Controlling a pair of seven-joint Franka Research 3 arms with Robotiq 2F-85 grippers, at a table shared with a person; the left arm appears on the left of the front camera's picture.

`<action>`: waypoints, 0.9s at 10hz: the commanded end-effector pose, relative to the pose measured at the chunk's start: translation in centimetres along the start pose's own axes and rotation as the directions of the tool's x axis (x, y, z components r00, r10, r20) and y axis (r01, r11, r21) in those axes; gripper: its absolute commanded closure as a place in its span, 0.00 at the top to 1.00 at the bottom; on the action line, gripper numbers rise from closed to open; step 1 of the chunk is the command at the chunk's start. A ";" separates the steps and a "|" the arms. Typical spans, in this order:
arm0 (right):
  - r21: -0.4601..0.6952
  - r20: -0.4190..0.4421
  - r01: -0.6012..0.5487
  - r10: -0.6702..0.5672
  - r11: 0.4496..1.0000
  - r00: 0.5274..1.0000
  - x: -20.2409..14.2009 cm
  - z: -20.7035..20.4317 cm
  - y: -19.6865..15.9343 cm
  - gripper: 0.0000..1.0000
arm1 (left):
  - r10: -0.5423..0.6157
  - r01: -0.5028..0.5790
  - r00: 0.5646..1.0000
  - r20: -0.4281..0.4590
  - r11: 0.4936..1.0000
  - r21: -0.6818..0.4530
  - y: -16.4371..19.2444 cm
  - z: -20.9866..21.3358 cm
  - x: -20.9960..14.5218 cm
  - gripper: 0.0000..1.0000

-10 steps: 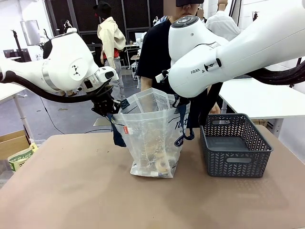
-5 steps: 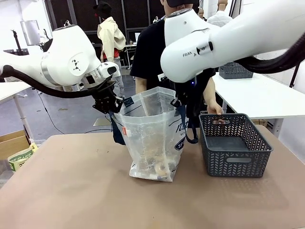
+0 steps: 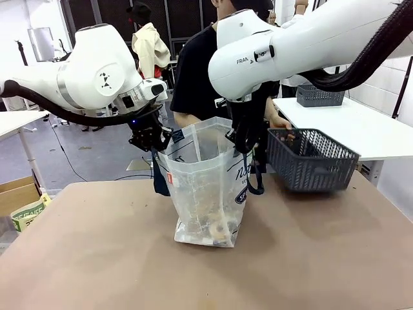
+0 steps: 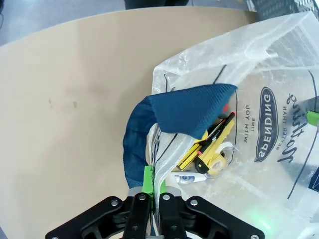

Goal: Transfer purchased items from the store into the shopping bag.
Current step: Move the Reusable shopping bag to the right side of the table.

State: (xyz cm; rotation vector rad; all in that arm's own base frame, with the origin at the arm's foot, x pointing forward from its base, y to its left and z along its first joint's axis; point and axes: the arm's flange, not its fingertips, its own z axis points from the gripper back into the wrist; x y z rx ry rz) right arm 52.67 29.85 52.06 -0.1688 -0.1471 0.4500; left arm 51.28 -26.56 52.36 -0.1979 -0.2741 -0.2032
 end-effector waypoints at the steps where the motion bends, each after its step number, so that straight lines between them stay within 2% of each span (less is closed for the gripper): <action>1: 0.013 -0.002 0.005 -0.005 1.000 1.000 -0.1 0.0 -0.1 0.00 | 0.002 -0.002 1.000 0.013 1.000 0.006 0.6 -0.1 0.1 0.00; 4: 0.001 0.001 -0.001 0.001 1.000 1.000 0.0 0.0 0.1 0.00 | 0.004 -0.004 1.000 0.000 1.000 0.002 0.3 -0.1 0.1 0.00; 6: 0.006 -0.066 0.083 -0.083 0.997 0.994 0.3 0.2 0.4 0.00 | 0.116 -0.115 0.993 -0.016 0.992 0.055 -0.3 0.1 -0.3 0.00; 9: 0.025 -0.141 0.189 -0.184 0.982 0.973 0.9 0.4 0.9 0.00 | 0.198 -0.198 0.980 -0.004 0.979 0.047 -1.0 0.2 -0.5 0.00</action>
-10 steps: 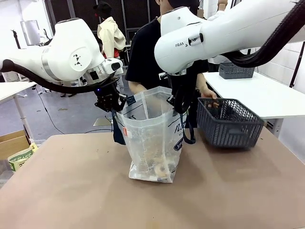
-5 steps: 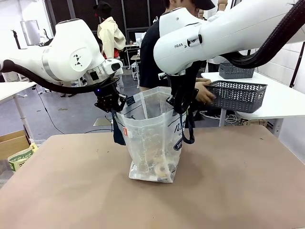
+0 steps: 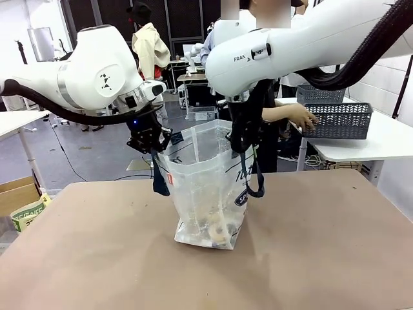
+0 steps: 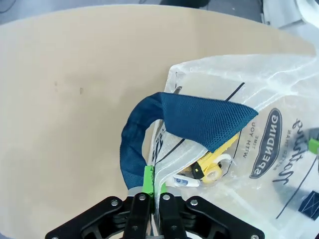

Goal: Transfer purchased items from the store into the shopping bag.
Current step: Move the Reusable shopping bag to the right side of the table.

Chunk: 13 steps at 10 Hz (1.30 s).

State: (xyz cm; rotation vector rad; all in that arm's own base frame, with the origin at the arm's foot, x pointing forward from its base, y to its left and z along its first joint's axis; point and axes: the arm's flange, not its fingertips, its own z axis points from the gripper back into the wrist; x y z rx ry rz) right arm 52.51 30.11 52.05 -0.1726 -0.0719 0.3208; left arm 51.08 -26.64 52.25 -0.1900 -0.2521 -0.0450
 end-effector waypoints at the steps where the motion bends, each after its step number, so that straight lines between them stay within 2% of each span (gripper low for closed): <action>1: 0.008 -0.072 0.102 -0.101 0.995 0.992 1.4 0.6 1.2 0.00 | 0.037 -0.037 0.999 -0.003 0.999 0.000 -0.9 0.2 -0.2 0.00; 4: 0.021 -0.013 0.145 -0.144 0.989 0.989 2.7 1.2 2.1 0.00 | 0.042 -0.041 0.999 0.025 0.998 -0.056 -1.6 0.5 -0.3 0.00; 10: 0.078 0.130 0.090 -0.100 0.993 0.987 4.6 1.5 5.0 0.00 | 0.006 0.002 0.999 0.049 0.987 -0.162 -4.7 0.8 0.3 0.00; 12: 0.097 0.144 0.083 -0.096 0.992 0.985 4.7 1.6 5.4 0.00 | -0.008 0.013 0.999 0.032 0.985 -0.171 -4.9 0.5 0.6 0.00; 13: 0.118 0.156 0.093 -0.111 0.989 0.981 4.0 1.6 4.2 0.00 | 0.015 -0.010 0.999 0.035 0.992 -0.128 -4.8 0.5 -0.3 0.00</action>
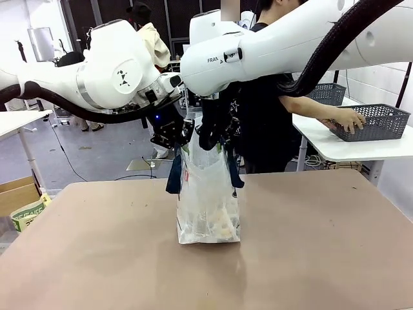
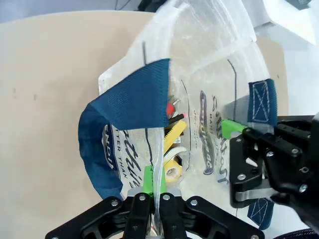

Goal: Transfer purchased items from the store into the shopping bag.
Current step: Move the Reusable shopping bag to the right side of the table.

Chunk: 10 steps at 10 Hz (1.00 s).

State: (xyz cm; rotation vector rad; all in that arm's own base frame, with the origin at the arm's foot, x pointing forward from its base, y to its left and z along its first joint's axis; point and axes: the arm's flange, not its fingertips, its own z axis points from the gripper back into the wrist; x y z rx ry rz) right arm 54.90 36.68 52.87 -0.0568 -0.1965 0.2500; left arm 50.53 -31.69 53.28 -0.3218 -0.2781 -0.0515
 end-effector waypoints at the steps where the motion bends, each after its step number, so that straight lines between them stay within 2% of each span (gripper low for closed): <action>1: -0.004 -0.011 -0.005 0.005 1.000 1.000 -0.2 -0.1 0.2 0.00 | 0.004 -0.004 1.000 0.007 1.000 0.003 0.3 0.4 -0.1 0.00; 3: -0.002 -0.001 0.000 0.000 1.000 1.000 0.0 0.0 -0.1 0.00 | 0.004 -0.004 1.000 0.007 1.000 0.003 0.3 0.4 -0.1 0.00; 4: 0.008 0.003 0.106 -0.106 0.994 0.994 -0.3 -0.2 0.2 0.00 | 0.001 -0.001 1.000 0.000 1.000 0.001 0.0 0.0 0.0 0.00; 5: 0.031 0.001 0.157 -0.157 0.987 0.988 -0.2 -0.3 0.3 0.00 | 0.005 -0.005 1.000 0.003 1.000 -0.002 -0.2 -0.2 0.2 0.00; 10: 0.078 0.036 0.227 -0.230 0.971 0.973 -0.3 0.3 1.1 0.00 | -0.021 0.022 0.999 0.040 0.999 -0.027 -0.8 -0.4 0.4 0.00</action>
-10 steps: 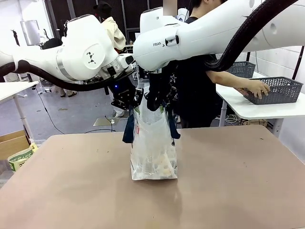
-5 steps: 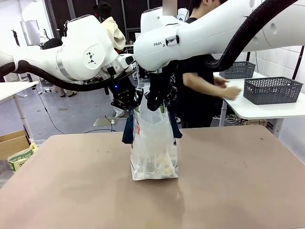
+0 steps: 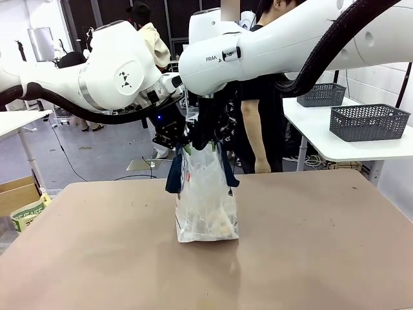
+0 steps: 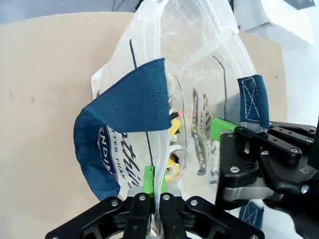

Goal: Transfer purchased items from the store into the shopping bag.
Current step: Move the Reusable shopping bag to the right side of the table.

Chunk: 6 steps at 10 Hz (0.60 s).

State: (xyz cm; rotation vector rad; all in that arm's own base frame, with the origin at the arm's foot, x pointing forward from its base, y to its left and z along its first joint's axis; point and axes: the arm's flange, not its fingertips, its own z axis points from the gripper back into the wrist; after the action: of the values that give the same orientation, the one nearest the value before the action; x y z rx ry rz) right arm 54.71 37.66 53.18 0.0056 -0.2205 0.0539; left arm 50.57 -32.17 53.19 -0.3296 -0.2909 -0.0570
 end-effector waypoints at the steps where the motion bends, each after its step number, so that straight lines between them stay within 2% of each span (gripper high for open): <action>1: 0.042 0.021 0.046 -0.047 0.998 0.999 -0.5 0.0 0.2 0.00 | -0.026 0.026 0.999 0.024 0.999 -0.020 -0.6 -0.4 0.4 0.00; 6: 0.052 0.014 0.053 -0.054 0.997 0.998 -0.2 -0.4 0.6 0.00 | -0.058 0.059 0.998 0.027 0.996 -0.068 -1.3 -0.6 0.2 0.00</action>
State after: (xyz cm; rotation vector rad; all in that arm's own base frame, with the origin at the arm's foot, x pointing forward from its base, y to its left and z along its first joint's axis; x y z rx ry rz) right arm 54.81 38.13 52.91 0.0209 -0.2322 0.0337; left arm 50.86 -33.50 52.57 -0.3479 -0.3081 -0.0827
